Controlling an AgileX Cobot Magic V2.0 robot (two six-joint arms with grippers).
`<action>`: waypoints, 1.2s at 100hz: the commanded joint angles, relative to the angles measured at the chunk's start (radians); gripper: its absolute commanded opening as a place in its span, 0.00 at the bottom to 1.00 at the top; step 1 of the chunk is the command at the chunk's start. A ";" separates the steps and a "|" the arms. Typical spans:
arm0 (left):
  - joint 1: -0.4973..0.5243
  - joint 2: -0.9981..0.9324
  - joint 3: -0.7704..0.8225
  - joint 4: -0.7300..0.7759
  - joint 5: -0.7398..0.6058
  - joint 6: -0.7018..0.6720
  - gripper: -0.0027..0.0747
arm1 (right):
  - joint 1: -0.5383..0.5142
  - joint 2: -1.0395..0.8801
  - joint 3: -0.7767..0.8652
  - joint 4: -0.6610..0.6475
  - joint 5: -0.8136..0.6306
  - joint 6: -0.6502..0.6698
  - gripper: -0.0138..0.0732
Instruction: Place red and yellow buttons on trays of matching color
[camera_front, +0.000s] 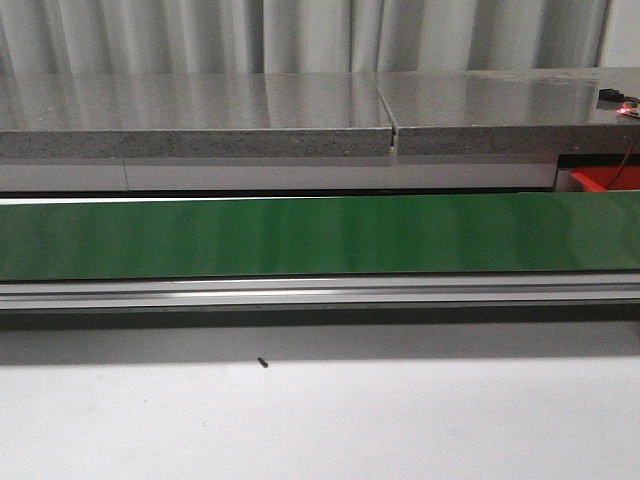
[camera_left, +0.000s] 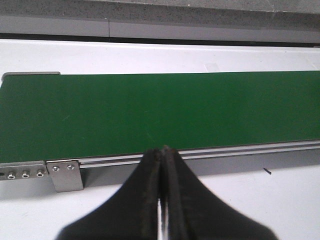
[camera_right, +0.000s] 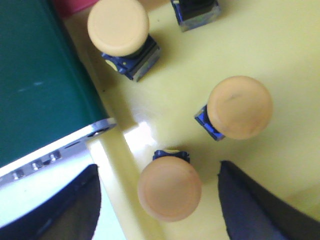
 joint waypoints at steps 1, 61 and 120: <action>-0.006 0.003 -0.028 -0.004 -0.080 -0.005 0.01 | 0.029 -0.073 -0.053 -0.017 0.004 -0.009 0.71; -0.006 0.003 -0.028 -0.004 -0.080 -0.005 0.01 | 0.373 -0.217 -0.164 -0.016 -0.013 -0.056 0.05; -0.006 0.003 -0.028 -0.004 -0.080 -0.005 0.01 | 0.377 -0.486 -0.162 -0.128 -0.036 -0.056 0.05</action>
